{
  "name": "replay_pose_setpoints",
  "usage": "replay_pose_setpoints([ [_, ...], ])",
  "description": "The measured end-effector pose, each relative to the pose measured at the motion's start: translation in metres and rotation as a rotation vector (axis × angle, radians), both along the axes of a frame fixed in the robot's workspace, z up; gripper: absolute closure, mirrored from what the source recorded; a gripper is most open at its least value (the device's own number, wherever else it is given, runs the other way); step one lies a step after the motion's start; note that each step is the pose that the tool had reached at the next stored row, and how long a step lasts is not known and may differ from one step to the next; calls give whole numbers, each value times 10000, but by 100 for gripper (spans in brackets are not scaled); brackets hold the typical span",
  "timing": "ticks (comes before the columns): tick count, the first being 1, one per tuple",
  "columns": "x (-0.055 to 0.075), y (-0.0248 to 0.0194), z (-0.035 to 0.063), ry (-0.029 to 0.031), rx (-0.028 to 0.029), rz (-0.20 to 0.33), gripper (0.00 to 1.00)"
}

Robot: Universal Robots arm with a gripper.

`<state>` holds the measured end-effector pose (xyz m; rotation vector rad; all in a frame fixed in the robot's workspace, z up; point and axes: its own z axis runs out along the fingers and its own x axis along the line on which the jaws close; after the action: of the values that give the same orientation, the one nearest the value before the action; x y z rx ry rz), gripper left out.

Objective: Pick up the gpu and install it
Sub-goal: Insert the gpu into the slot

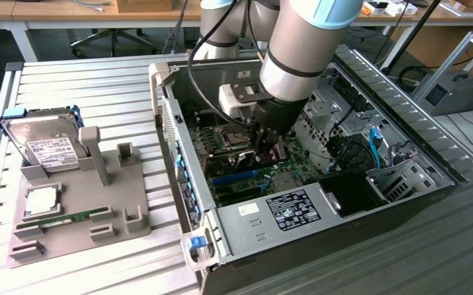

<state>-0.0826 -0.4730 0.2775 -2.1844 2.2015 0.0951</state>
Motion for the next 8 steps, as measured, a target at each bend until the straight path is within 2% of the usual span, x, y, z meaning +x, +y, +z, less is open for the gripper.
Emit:
replay_pose_setpoints([
  [8, -18, 0, -34, 0, -2, -1, 73],
])
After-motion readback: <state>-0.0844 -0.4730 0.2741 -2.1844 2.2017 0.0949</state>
